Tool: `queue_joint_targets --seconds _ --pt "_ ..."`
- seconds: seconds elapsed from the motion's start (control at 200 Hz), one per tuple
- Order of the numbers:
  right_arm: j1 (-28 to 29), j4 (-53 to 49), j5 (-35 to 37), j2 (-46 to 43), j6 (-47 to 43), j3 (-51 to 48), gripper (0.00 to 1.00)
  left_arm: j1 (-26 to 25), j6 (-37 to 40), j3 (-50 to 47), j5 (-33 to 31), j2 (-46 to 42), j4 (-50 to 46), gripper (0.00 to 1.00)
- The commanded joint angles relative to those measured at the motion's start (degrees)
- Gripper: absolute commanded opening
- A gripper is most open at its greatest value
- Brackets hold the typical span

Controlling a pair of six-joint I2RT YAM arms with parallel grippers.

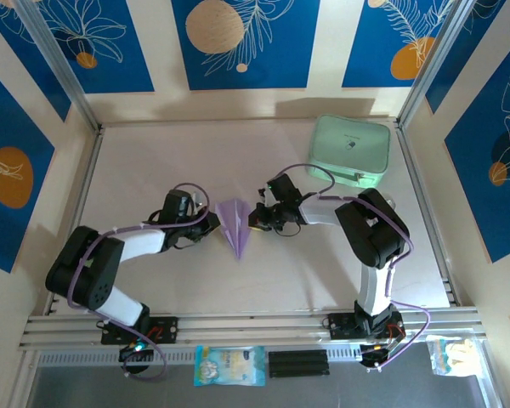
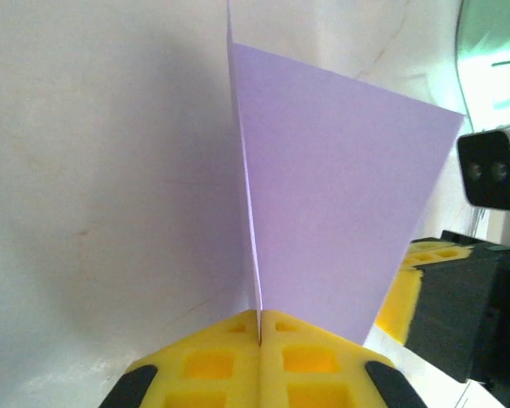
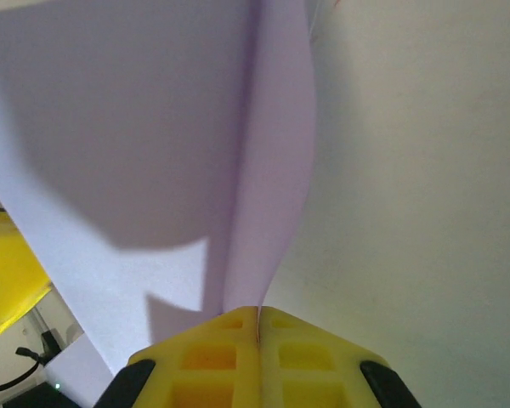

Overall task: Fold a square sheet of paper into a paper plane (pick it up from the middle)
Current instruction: Turn over a paper plane at the top-center of the table.

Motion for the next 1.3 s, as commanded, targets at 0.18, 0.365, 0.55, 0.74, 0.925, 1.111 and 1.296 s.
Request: queue_joint_targets --seconds 0.18,0.365,0.55,0.74,0.925,1.111,1.296 --pt "0.26 2.19 1.31 -0.91 2.37 -2.16 0.00 -0.35 -3.12 -3.37 -3.30 0.12 0.37 0.00" --pt "0.35 1.87 2.99 -0.82 3.14 -3.00 0.00 -0.35 -4.68 -4.46 -5.72 -0.79 -0.50 0.00" --pt "0.36 2.79 3.81 -1.01 3.89 -4.02 0.00 -0.36 -4.83 -4.66 -6.57 -1.67 -1.93 0.00" --pt "0.65 2.95 1.75 -0.47 3.63 -3.24 0.00 -0.35 -4.13 -3.57 -5.79 -2.58 -3.49 0.13" --pt "1.20 1.43 0.83 -0.30 2.76 -1.48 0.00 -0.40 -0.99 -2.27 -0.91 -7.40 -6.56 0.34" --pt "1.40 1.31 0.79 -0.04 2.75 -0.95 0.00 -3.34 -0.90 -2.29 1.38 -9.79 -9.55 0.39" --pt "1.40 1.02 0.86 0.14 2.62 -0.85 0.00 -6.37 -1.88 -1.97 3.77 -7.27 -5.31 0.38"
